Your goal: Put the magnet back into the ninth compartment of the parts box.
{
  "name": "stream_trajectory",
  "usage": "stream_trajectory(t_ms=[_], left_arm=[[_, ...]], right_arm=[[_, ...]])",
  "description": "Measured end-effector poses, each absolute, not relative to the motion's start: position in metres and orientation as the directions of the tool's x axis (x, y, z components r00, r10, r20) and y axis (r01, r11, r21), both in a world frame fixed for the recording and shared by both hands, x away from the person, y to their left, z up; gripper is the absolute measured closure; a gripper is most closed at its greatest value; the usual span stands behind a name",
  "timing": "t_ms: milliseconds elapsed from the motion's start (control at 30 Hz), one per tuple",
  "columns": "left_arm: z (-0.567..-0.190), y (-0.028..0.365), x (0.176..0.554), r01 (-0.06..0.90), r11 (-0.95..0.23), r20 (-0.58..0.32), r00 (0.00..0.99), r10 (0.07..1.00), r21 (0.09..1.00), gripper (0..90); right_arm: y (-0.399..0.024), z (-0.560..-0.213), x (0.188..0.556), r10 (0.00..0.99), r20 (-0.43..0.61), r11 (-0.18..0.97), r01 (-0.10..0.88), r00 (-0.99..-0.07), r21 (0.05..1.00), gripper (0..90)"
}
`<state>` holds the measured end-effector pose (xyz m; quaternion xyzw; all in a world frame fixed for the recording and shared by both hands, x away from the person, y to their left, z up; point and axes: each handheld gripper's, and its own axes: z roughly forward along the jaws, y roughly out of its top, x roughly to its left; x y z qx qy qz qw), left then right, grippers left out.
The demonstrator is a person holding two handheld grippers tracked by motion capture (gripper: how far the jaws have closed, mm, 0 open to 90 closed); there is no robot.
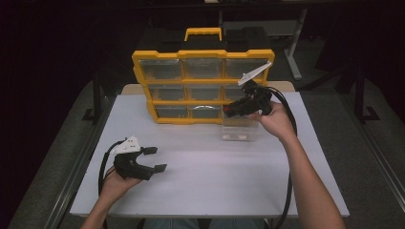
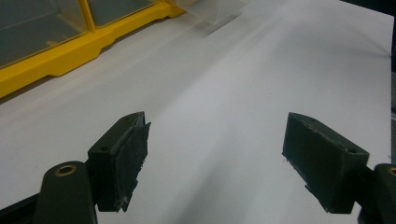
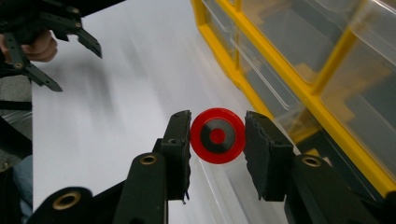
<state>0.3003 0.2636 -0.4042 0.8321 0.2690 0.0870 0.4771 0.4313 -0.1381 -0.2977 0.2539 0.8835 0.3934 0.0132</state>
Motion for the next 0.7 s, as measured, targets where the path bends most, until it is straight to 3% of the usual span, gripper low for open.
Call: stream_trajectory(t_ms=[700], left_arm=[[-0.404,0.263,0.3,0.359,-0.41,-0.103,0.843,0.528,0.838,21.9]], right_arm=[[-0.17,-0.32,0.435,0.551,0.191,0.53,0.517,-0.812,0.672,60.8]])
